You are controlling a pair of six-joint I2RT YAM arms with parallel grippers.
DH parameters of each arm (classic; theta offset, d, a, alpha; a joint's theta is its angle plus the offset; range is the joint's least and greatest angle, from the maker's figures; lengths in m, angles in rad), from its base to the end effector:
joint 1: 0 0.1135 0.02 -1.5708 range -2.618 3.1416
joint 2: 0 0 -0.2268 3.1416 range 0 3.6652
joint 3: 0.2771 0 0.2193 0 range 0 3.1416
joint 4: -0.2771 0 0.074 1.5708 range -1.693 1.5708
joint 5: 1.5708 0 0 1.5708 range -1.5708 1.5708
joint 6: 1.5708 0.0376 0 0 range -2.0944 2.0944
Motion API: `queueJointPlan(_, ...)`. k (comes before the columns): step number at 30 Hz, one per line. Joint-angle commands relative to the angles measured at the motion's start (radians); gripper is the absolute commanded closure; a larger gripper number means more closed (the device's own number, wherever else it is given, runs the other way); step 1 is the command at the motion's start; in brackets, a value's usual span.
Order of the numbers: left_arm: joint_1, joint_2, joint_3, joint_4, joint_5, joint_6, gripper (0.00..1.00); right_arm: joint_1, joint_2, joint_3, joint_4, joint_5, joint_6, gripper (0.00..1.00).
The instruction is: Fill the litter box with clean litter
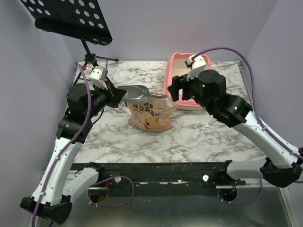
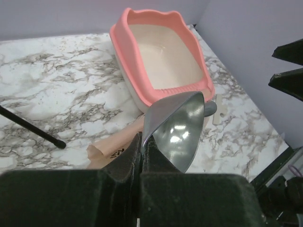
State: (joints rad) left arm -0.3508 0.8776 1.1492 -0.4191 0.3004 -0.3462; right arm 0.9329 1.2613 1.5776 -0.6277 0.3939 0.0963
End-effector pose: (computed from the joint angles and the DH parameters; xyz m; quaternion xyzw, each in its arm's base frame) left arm 0.1567 -0.0692 0.3862 0.0995 0.7485 -0.3270 0.5682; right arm 0.1523 0.1812 0.4188 -0.2166 0.7711 0.1466 0.5806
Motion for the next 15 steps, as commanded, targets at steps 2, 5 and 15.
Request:
queueJointPlan(2, 0.137, -0.017, -0.078, 0.261, 0.182, -0.149, 1.00, -0.204, -0.072, -0.123, 0.270, -0.323, 0.198, 0.16)
queueJointPlan(5, 0.203, -0.002, -0.127, 0.399, 0.316, -0.276, 1.00, -0.357, -0.117, -0.238, 0.420, -0.648, 0.256, 0.17)
queueJointPlan(15, 0.243, 0.023, -0.232, 0.671, 0.459, -0.527, 1.00, -0.465, -0.172, -0.360, 0.594, -1.105, 0.275, 0.18)
